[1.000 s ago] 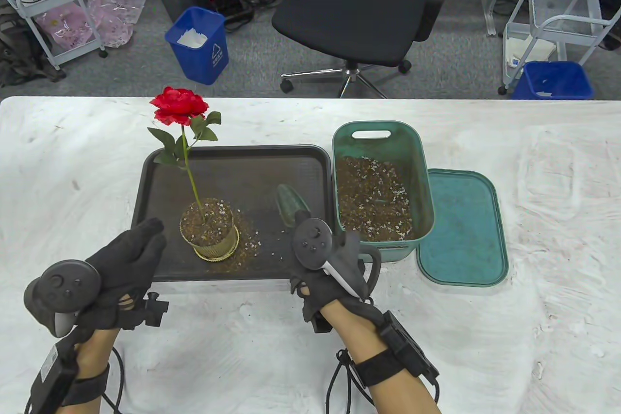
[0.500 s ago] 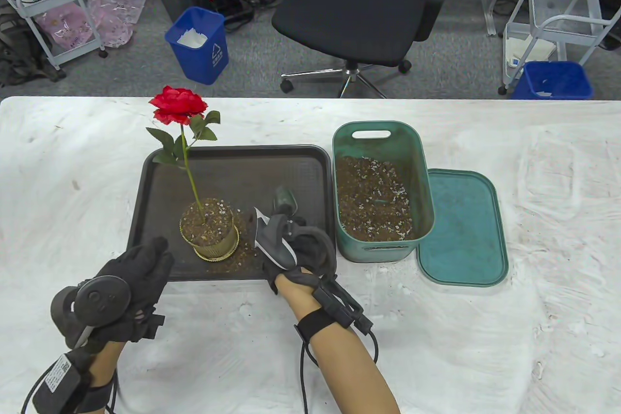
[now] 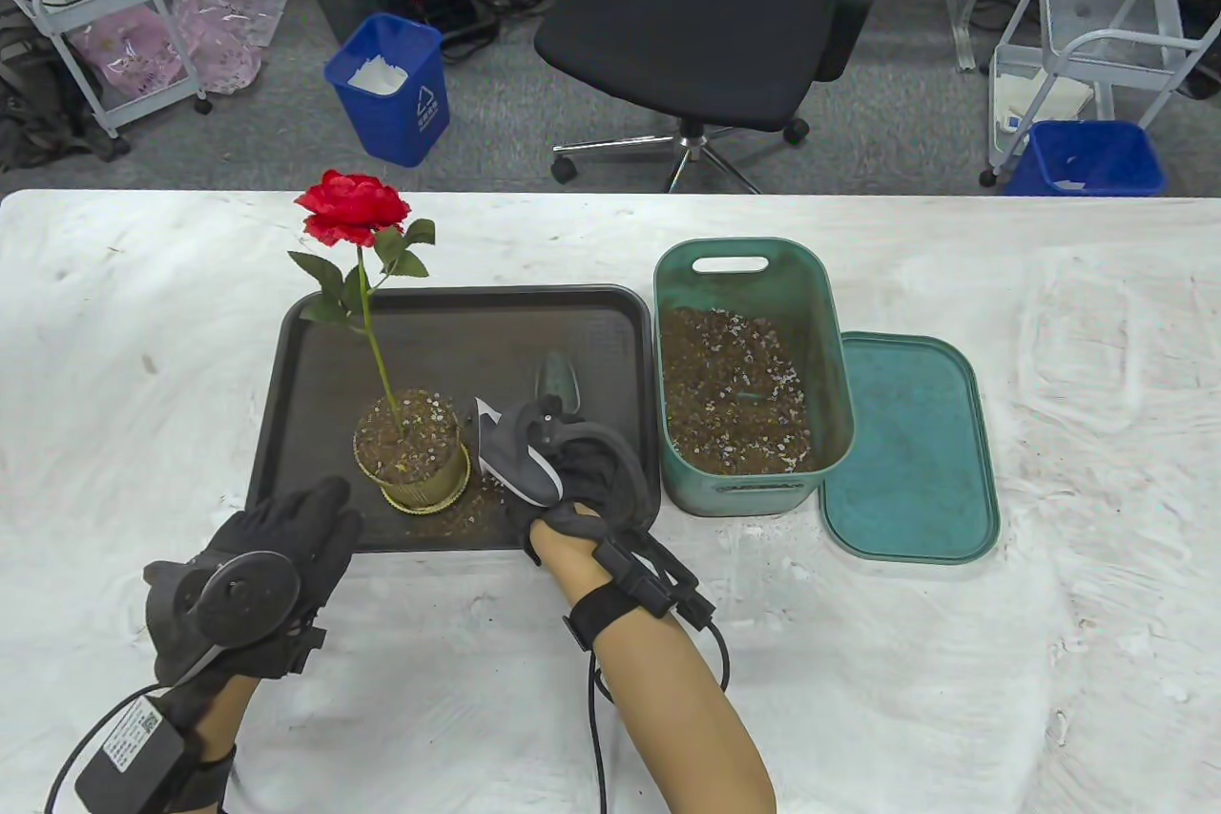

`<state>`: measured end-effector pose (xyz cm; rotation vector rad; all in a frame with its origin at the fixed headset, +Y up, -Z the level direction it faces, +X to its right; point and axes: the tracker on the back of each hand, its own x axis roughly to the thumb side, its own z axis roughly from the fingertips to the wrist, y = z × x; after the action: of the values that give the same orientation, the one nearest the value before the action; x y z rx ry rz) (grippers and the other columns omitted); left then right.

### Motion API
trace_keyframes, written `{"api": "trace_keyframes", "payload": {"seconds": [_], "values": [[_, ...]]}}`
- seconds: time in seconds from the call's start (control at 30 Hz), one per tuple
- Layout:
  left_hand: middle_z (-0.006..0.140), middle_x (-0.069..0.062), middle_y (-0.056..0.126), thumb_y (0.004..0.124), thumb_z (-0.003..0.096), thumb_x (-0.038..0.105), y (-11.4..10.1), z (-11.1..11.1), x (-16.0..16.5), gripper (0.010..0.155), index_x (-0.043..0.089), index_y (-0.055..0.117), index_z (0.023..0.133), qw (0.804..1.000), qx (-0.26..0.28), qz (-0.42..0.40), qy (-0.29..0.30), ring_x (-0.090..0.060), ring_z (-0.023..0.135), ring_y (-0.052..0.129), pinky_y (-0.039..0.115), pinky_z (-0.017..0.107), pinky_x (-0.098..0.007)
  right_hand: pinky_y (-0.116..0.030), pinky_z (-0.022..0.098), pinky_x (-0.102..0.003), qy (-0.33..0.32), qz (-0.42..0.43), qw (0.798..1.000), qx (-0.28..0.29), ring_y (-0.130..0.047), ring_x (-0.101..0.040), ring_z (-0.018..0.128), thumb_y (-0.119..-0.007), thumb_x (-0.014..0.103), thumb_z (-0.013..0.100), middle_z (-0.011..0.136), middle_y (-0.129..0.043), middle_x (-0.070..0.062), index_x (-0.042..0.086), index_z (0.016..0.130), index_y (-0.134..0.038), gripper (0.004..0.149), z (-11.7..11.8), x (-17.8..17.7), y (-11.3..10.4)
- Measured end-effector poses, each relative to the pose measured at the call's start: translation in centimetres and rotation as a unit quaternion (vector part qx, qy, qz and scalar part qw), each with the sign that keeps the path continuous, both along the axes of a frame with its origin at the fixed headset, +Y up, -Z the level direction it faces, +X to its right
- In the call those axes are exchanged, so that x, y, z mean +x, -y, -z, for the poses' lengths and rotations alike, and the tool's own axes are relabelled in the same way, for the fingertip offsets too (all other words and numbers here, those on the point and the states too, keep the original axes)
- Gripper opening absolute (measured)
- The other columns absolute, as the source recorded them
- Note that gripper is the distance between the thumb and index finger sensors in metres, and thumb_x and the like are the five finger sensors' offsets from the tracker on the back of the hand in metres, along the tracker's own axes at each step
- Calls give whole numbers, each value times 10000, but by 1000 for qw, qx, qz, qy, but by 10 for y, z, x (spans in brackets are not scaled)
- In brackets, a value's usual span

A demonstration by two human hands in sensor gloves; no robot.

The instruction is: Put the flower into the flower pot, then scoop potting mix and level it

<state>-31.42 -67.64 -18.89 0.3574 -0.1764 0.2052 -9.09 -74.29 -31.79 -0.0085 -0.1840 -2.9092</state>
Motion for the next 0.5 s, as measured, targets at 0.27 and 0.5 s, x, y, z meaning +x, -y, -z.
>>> {"api": "trace_keyframes", "payload": {"seconds": [0.27,0.5], "values": [[674,-27,1048,831,391,523,0,-1,2,519,213,949,791,1000,2,14,6,-237,379,1144,940,344,-414,-910,149,-366,-19,-7,1000,1,-1029,-314,408,-737,488,433,820,-911,-175,197,1004,-608,654,-11,-7,-6],[673,-27,1049,831,391,523,-1,-3,3,520,212,951,789,1000,8,21,9,-237,380,1143,940,343,-415,-921,174,-375,-62,49,996,49,-1030,-312,435,-723,474,440,832,-902,-172,192,992,-633,626,-40,2,-51]]}}
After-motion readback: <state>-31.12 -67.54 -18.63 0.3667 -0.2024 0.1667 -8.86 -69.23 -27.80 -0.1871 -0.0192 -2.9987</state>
